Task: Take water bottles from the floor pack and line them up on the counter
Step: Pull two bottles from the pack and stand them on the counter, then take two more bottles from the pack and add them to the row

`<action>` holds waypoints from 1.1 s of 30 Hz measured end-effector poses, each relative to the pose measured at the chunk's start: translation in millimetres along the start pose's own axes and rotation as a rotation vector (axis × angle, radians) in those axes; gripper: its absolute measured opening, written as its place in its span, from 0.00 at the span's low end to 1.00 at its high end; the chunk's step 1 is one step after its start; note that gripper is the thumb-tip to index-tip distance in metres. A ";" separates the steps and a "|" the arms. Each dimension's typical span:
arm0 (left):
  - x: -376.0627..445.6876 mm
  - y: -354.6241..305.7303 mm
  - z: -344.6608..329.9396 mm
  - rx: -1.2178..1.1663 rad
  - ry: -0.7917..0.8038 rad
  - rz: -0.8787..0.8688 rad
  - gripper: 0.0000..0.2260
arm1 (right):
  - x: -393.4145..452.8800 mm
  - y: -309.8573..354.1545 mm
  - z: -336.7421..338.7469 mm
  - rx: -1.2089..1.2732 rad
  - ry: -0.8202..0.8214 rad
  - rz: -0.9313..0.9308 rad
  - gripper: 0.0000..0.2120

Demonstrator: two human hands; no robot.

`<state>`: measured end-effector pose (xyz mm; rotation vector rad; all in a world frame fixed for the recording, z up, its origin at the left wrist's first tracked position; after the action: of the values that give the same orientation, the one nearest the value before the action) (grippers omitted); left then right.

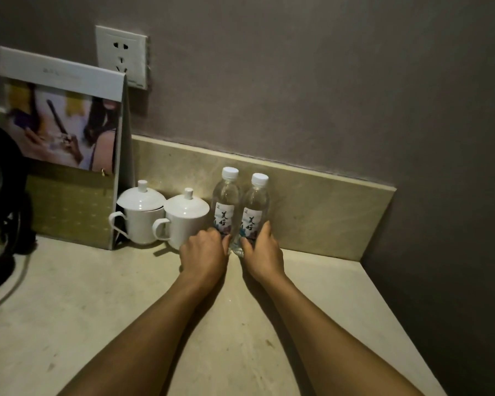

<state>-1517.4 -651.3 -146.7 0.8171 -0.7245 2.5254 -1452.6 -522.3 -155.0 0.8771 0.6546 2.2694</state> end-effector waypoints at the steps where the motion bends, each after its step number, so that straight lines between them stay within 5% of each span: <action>1: -0.1 0.4 0.2 -0.006 -0.001 0.002 0.19 | -0.3 0.6 0.0 0.009 0.004 -0.006 0.32; 12: 3.0 8.2 -0.6 -0.079 0.061 0.041 0.16 | 0.0 1.2 0.2 0.042 0.041 -0.073 0.33; 19: -0.2 -25.4 30.4 -0.157 0.049 0.016 0.15 | -5.1 -10.1 26.5 0.161 0.108 -0.203 0.44; 28: -46.3 -181.2 82.2 -0.343 0.037 -0.087 0.17 | -24.1 -65.6 194.6 0.429 -0.162 -0.107 0.17; 33: -96.5 -295.5 111.1 -0.536 0.047 -0.163 0.16 | -55.0 -132.8 331.2 0.485 -0.359 -0.048 0.10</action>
<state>-1249.8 -500.8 -25.4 0.5938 -1.1927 2.0492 -1133.6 -395.1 -43.3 1.4375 1.0594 1.8629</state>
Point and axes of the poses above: each hand's wrist, its own x-axis towards the middle knuckle, its own z-axis out of the back of the hand, y = z × x, the point moved 8 cm from there along x, towards the middle knuckle, and after that the axes turned 13 degrees about -y, right-handed, at the moved point
